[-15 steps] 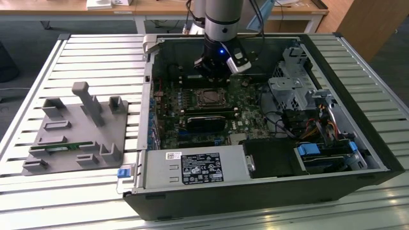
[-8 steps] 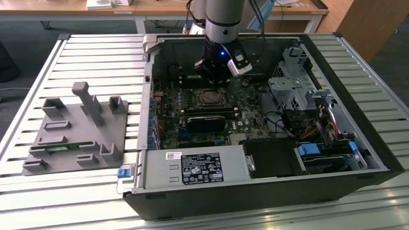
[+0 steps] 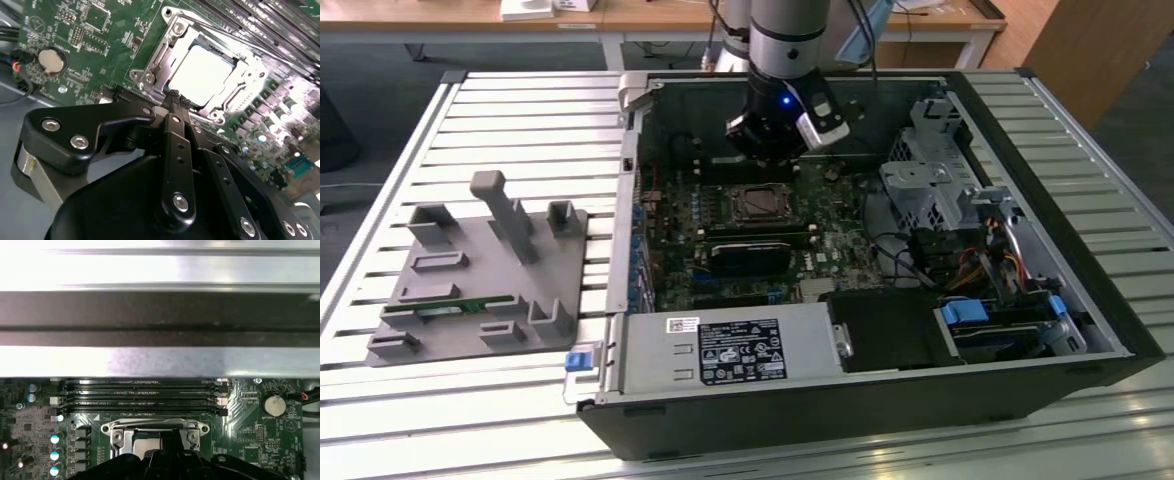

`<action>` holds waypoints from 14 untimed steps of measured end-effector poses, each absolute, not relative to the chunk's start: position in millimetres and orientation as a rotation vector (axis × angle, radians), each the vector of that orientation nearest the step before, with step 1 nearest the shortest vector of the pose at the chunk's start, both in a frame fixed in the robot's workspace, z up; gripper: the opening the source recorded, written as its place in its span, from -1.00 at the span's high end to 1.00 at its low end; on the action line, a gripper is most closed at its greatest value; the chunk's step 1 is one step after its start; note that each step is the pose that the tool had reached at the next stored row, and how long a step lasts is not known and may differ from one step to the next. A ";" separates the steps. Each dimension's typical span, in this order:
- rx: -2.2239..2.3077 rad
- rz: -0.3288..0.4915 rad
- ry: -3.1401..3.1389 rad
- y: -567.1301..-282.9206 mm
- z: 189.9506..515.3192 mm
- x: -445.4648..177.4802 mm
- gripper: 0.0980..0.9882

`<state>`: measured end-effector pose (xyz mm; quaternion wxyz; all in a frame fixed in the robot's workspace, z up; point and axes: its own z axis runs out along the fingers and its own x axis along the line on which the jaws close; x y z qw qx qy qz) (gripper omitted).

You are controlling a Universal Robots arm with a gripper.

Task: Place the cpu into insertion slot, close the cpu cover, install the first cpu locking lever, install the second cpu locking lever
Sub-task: 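Install the second cpu locking lever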

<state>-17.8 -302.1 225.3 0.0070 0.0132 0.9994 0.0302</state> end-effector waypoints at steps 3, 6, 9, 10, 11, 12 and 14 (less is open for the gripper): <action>0.041 0.094 3.126 -302.1 235.0 -17.9 0.98; 0.041 0.094 3.126 -302.5 240.7 -18.1 0.98; 0.041 0.094 3.126 -304.8 241.1 -18.4 0.98; 0.041 0.094 3.126 -306.9 241.1 -18.4 0.98; 0.041 0.094 3.126 -309.4 241.1 -18.4 0.98; 0.041 0.094 3.126 -312.6 241.0 -18.4 0.98; 0.041 0.094 3.126 -319.5 240.8 -18.6 0.98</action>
